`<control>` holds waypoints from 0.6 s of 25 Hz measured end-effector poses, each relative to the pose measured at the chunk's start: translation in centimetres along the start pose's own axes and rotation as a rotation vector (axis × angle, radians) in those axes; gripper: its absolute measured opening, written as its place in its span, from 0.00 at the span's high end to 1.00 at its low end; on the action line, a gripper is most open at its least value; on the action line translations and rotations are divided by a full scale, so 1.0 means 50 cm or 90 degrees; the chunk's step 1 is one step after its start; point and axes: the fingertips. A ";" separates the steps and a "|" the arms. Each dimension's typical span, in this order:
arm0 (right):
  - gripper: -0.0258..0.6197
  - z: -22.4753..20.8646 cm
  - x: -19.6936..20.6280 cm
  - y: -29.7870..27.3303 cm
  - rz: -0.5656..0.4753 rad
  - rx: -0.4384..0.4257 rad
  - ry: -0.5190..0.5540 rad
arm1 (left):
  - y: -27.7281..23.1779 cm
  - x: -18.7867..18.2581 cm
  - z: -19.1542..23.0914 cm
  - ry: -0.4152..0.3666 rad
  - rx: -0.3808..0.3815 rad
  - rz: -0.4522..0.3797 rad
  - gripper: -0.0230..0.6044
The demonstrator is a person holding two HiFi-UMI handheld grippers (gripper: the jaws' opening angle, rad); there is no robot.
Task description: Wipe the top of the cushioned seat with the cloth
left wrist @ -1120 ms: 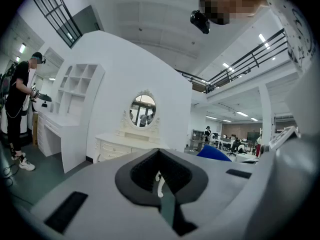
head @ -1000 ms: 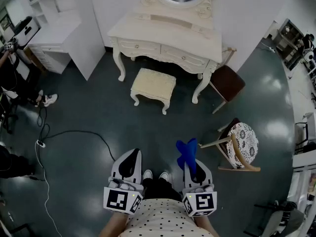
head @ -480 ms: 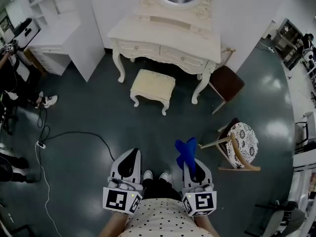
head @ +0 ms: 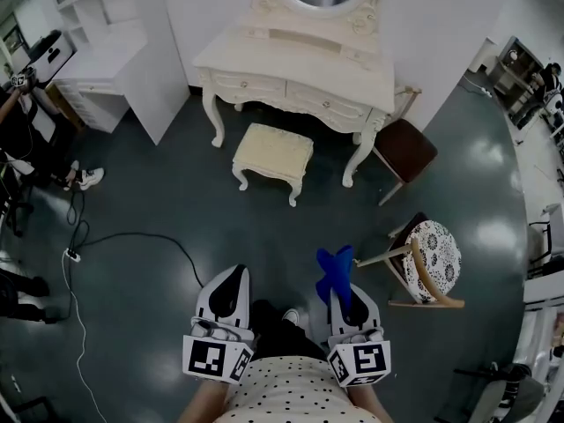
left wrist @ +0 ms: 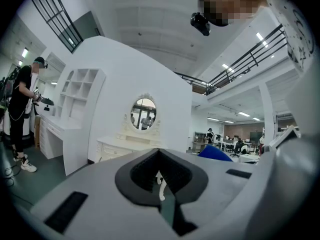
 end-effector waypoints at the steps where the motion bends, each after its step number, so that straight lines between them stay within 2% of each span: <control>1: 0.87 0.000 -0.001 -0.003 0.001 -0.004 0.002 | -0.001 0.001 0.001 0.001 -0.003 0.000 0.98; 9: 0.87 0.012 -0.007 -0.066 0.013 -0.006 0.008 | -0.031 0.009 0.056 0.007 -0.019 0.003 0.98; 15: 0.87 0.041 -0.037 -0.172 0.002 0.012 -0.007 | -0.108 0.006 0.136 0.008 0.013 0.001 0.98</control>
Point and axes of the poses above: the fingertips, and each gripper's own axes: y backward along the fingers, z to its left, x out of its underside, and after that the axes turned 15 degrees about -y, right-handed
